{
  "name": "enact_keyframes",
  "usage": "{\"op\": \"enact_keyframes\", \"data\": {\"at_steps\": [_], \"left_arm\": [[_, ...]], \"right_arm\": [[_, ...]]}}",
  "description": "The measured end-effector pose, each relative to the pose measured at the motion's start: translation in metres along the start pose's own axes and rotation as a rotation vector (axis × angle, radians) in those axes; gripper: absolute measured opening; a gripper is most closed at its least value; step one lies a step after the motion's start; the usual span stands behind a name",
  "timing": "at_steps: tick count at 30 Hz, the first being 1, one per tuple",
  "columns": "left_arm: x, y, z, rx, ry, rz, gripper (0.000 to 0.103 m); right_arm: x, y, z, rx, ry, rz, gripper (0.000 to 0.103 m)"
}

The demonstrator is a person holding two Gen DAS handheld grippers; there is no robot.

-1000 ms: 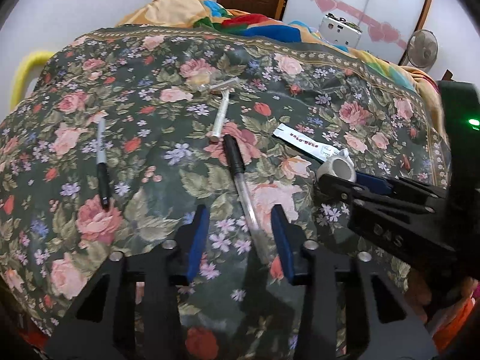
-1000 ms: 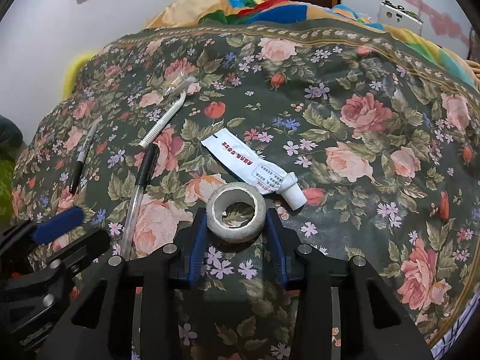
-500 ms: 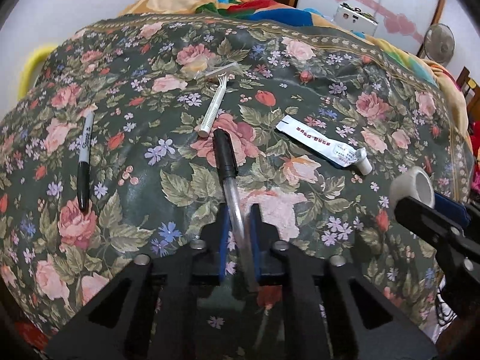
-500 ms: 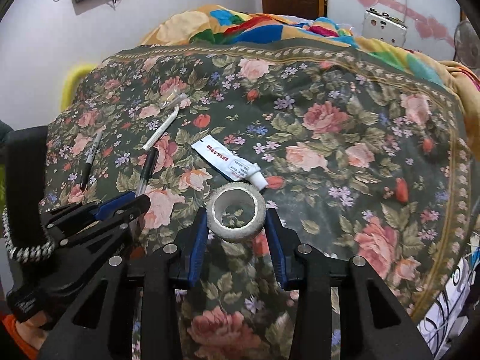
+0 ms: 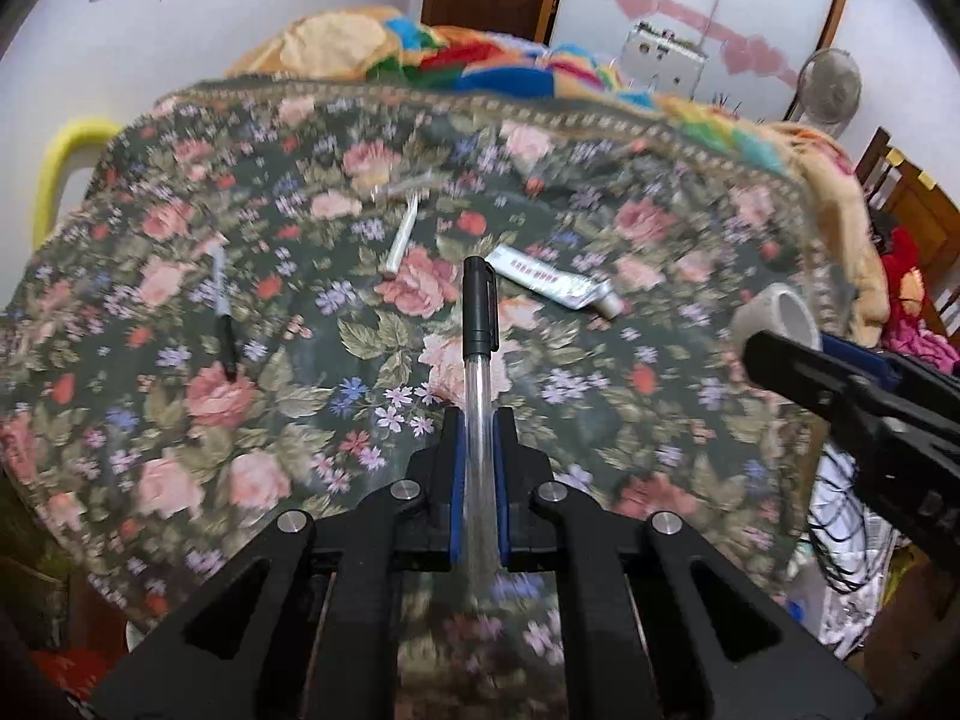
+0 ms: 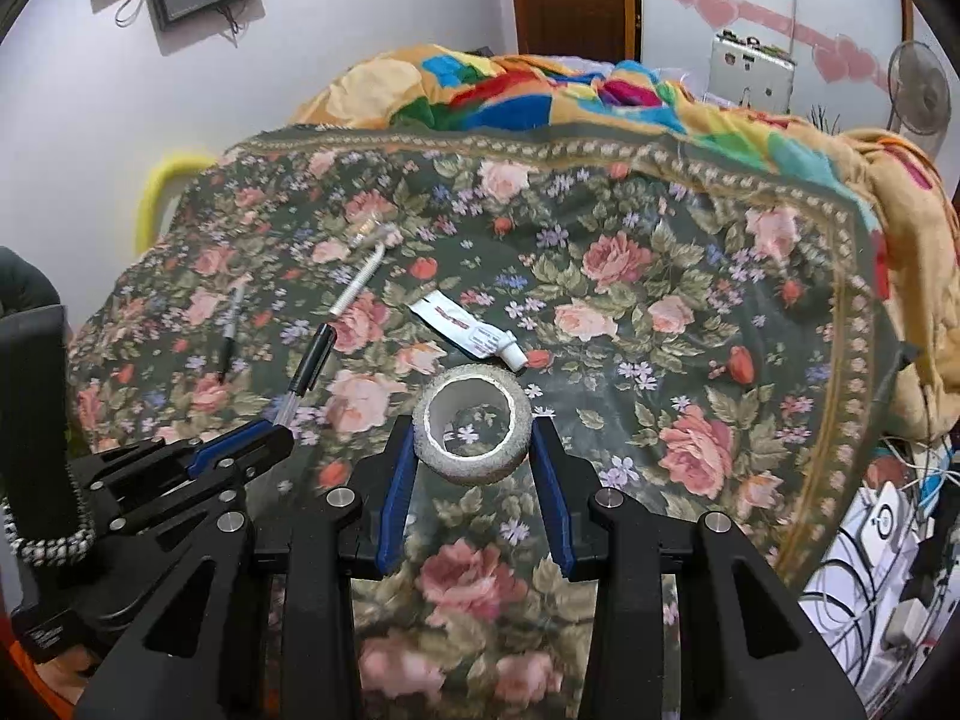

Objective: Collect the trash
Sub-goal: 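Carry the pen and tape roll with both grippers over the white bin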

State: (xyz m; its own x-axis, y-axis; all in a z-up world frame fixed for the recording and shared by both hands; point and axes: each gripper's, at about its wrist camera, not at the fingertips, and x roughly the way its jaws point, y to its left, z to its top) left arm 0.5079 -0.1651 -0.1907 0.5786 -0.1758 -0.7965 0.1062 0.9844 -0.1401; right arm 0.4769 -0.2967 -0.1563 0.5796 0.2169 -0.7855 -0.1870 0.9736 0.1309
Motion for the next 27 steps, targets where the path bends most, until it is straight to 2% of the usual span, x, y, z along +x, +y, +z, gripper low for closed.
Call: {"op": "enact_keyframes", "data": {"at_steps": [7, 14, 20, 27], "left_arm": [[-0.09, -0.001, -0.008, 0.012, -0.118, 0.0, 0.007], [-0.167, 0.009, -0.029, 0.026, -0.211, 0.032, 0.007], [-0.22, 0.03, -0.051, 0.013, -0.271, 0.065, 0.007], [-0.274, 0.075, -0.086, -0.045, -0.322, 0.116, 0.007]], "right_arm": [[-0.061, 0.022, -0.002, -0.017, -0.062, 0.019, 0.035], [-0.119, 0.056, -0.006, -0.056, -0.14, 0.037, 0.035], [-0.156, 0.091, -0.015, -0.092, -0.191, 0.066, 0.035], [-0.187, 0.144, -0.028, -0.159, -0.232, 0.117, 0.035]]}}
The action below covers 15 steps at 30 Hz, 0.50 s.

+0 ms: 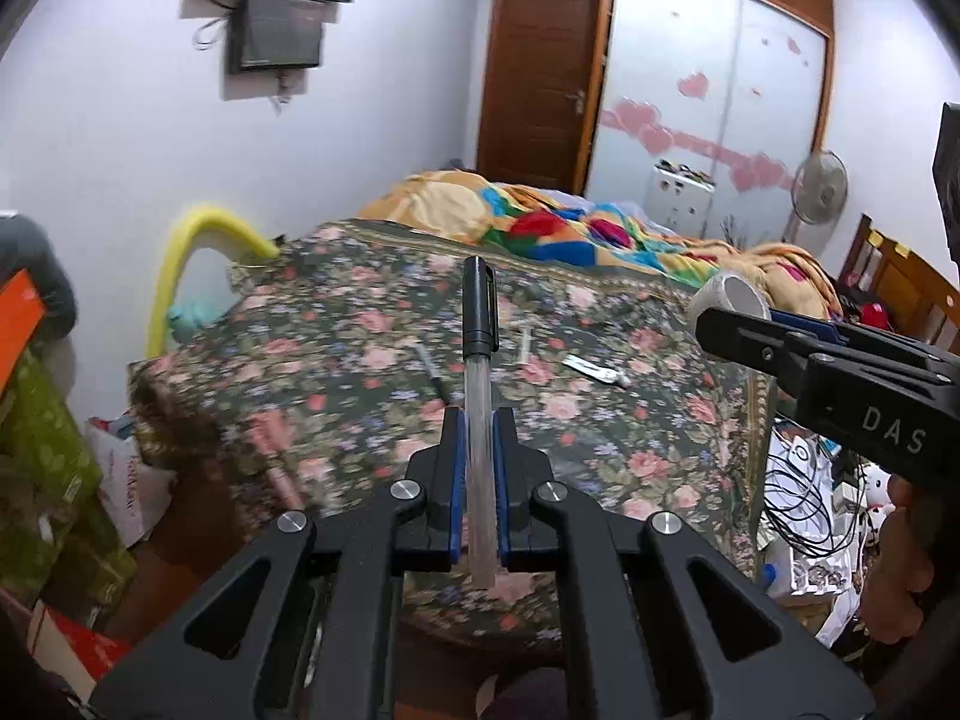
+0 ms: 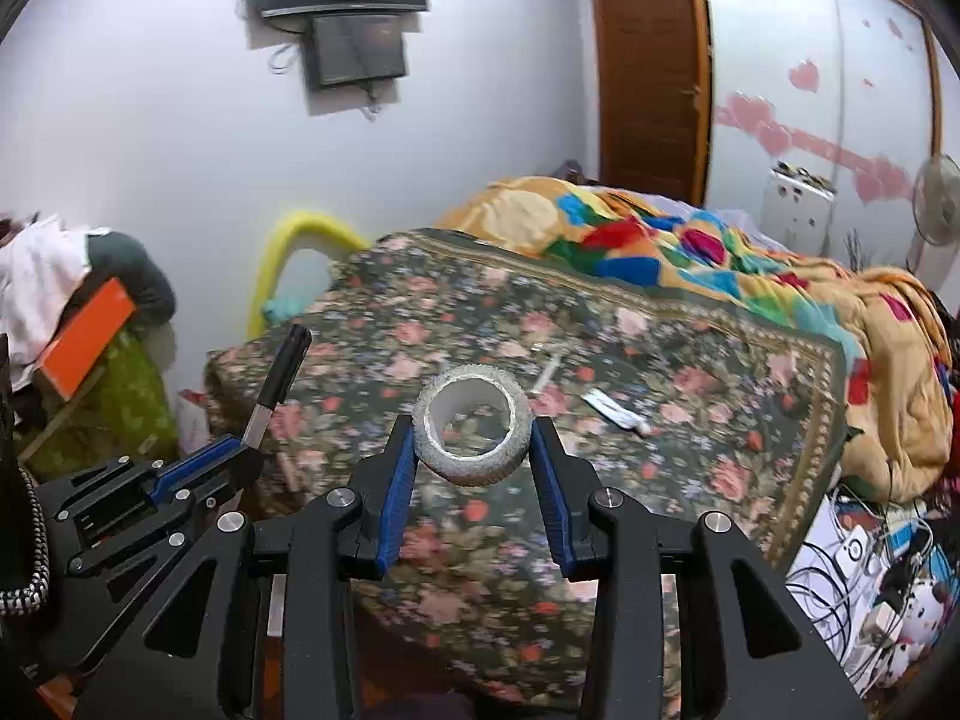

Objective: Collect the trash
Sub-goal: 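Carry the pen and tape roll with both grippers over the white bin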

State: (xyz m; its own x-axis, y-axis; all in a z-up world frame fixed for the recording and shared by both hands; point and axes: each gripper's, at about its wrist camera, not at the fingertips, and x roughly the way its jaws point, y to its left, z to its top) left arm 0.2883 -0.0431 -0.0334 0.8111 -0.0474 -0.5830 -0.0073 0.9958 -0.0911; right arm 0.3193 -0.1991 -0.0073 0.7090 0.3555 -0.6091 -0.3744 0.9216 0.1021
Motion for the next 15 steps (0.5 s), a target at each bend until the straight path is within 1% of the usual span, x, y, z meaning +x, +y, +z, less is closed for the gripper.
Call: {"op": "enact_keyframes", "data": {"at_steps": [5, 9, 15], "left_arm": [[-0.035, 0.044, -0.014, -0.043, -0.023, 0.059, 0.007], [-0.061, 0.086, -0.029, -0.087, -0.032, 0.116, 0.007], [-0.085, 0.142, -0.052, -0.156, -0.018, 0.198, 0.007]], "right_arm": [[-0.007, 0.048, -0.002, -0.054, -0.013, 0.058, 0.035], [-0.005, 0.086, -0.007, -0.095, -0.014, 0.109, 0.035], [0.007, 0.146, -0.018, -0.164, 0.014, 0.19, 0.035]]}}
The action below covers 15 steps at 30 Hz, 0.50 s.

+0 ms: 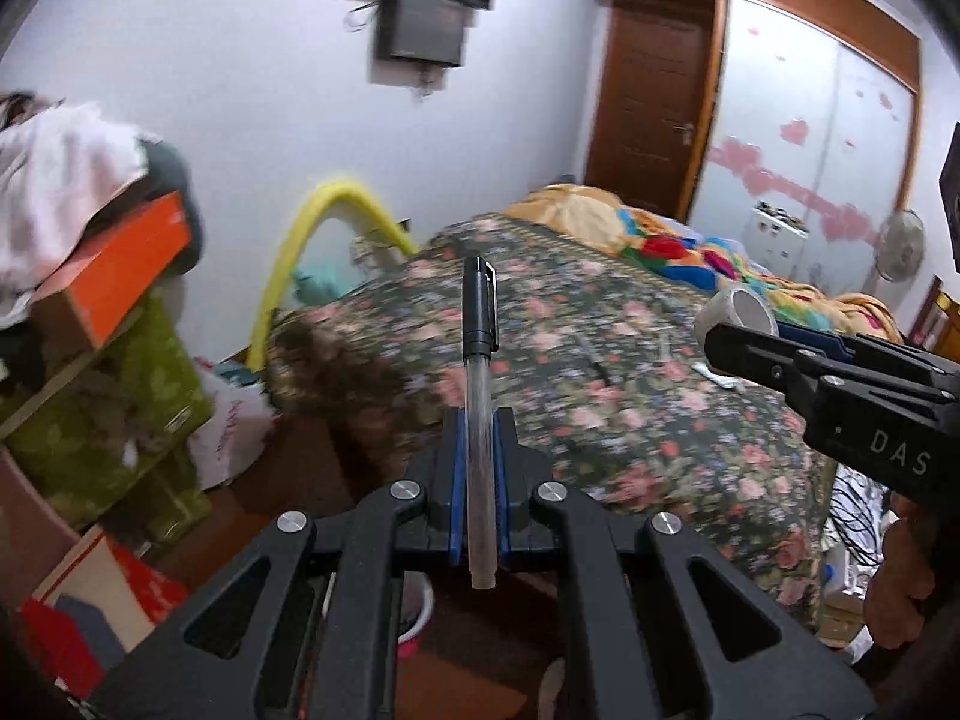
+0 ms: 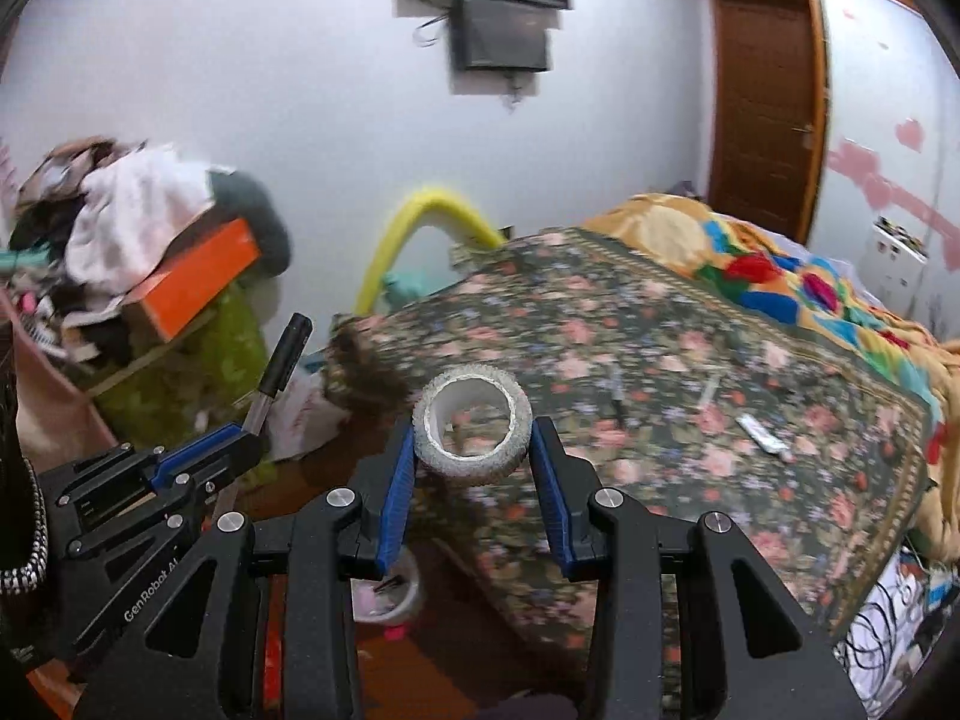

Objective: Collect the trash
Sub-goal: 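Carry the pen and tape roll with both grippers over the white bin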

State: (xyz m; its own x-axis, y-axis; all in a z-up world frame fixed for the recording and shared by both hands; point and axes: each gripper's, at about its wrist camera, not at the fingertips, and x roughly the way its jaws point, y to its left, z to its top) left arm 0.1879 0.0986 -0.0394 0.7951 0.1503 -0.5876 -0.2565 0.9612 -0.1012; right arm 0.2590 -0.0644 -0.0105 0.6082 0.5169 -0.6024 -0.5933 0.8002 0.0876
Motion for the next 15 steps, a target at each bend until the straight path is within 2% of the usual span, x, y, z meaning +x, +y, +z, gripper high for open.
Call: {"op": "enact_keyframes", "data": {"at_steps": [9, 15], "left_arm": [[0.015, 0.076, -0.033, -0.091, 0.087, 0.084, 0.007], [0.045, 0.108, -0.057, -0.142, 0.18, 0.092, 0.007]], "right_arm": [[0.047, 0.076, -0.011, -0.105, 0.085, 0.097, 0.035], [0.088, 0.108, -0.025, -0.143, 0.187, 0.146, 0.035]]}}
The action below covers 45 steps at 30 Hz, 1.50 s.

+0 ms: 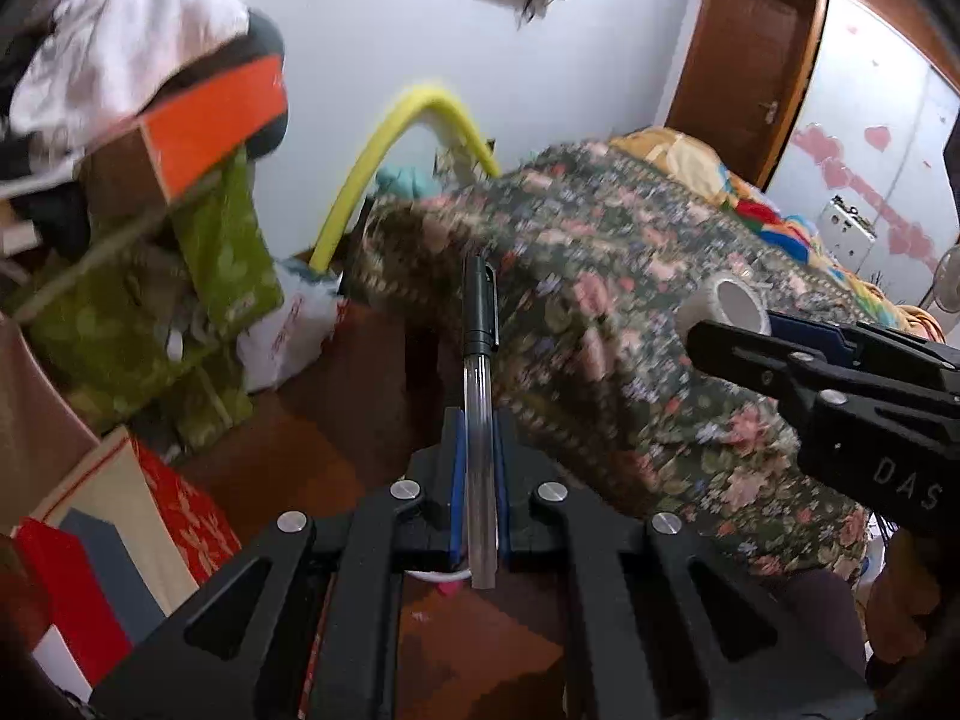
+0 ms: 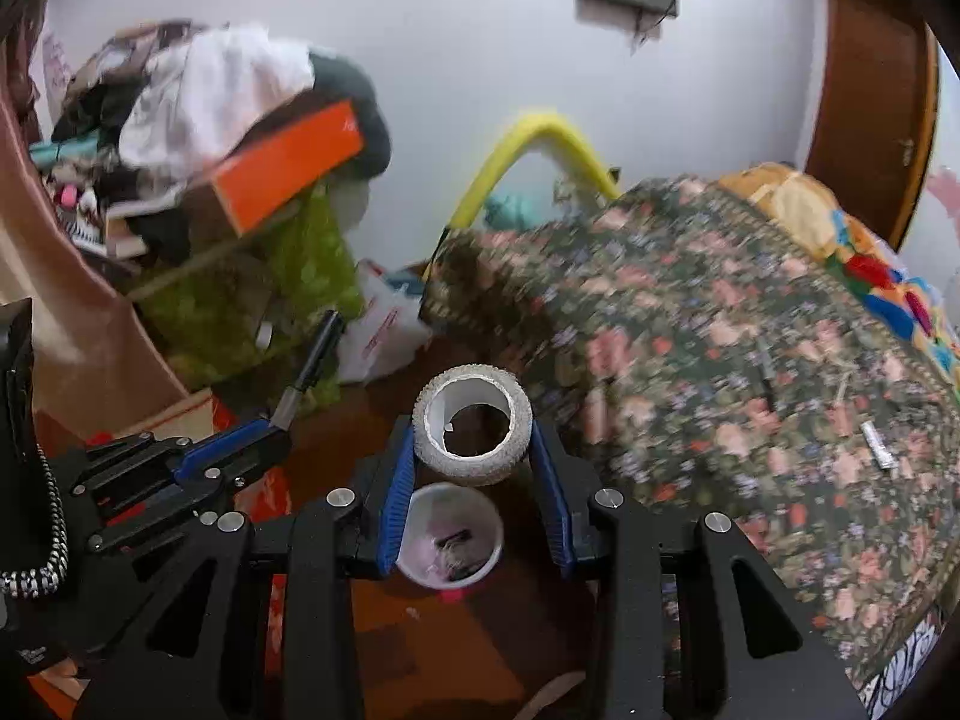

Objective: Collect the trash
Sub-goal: 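Carry the pen and tape roll with both grippers over the white bin, then open both grippers over the white bin, dropping pen and tape roll, then move both open grippers back over the bed items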

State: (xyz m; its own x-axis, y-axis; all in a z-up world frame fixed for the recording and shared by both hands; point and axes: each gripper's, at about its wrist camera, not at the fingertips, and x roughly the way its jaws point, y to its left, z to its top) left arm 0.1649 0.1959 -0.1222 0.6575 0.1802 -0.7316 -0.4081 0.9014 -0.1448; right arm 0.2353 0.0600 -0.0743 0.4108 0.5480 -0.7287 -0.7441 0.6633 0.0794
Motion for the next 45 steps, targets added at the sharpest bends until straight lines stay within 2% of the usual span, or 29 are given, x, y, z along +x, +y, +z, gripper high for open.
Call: {"op": "enact_keyframes", "data": {"at_steps": [7, 10, 13, 14, 15, 16, 17, 25, 33, 45], "left_arm": [[0.051, 0.024, -0.015, -0.057, 0.096, 0.025, 0.007], [0.072, 0.031, -0.016, -0.091, 0.124, 0.014, 0.007], [0.087, 0.032, -0.013, -0.09, 0.135, 0.013, 0.007], [0.091, 0.032, -0.012, -0.09, 0.144, 0.027, 0.013], [0.097, 0.033, -0.011, -0.088, 0.162, 0.044, 0.026], [0.102, 0.034, -0.011, -0.089, 0.177, 0.063, 0.032], [0.103, 0.035, -0.011, -0.092, 0.178, 0.074, 0.035], [0.093, 0.039, -0.016, -0.086, 0.188, 0.074, 0.035], [0.049, 0.019, -0.007, -0.044, 0.102, 0.071, 0.035], [-0.01, -0.043, 0.015, 0.035, -0.032, 0.043, 0.035]], "right_arm": [[0.065, 0.016, -0.005, -0.02, 0.173, 0.059, 0.035], [0.083, 0.015, -0.005, -0.002, 0.211, 0.075, 0.035], [0.096, 0.013, -0.002, 0.041, 0.247, 0.136, 0.036], [0.101, 0.012, 0.0, 0.05, 0.258, 0.144, 0.036], [0.105, 0.01, 0.0, 0.058, 0.271, 0.145, 0.041], [0.109, 0.008, 0.001, 0.066, 0.286, 0.145, 0.049], [0.111, 0.007, 0.002, 0.069, 0.29, 0.143, 0.052], [0.108, 0.0, -0.004, 0.008, 0.274, 0.078, 0.053], [0.071, -0.01, -0.008, -0.005, 0.208, 0.048, 0.053], [-0.01, -0.048, -0.009, 0.033, 0.04, -0.026, 0.053]]}}
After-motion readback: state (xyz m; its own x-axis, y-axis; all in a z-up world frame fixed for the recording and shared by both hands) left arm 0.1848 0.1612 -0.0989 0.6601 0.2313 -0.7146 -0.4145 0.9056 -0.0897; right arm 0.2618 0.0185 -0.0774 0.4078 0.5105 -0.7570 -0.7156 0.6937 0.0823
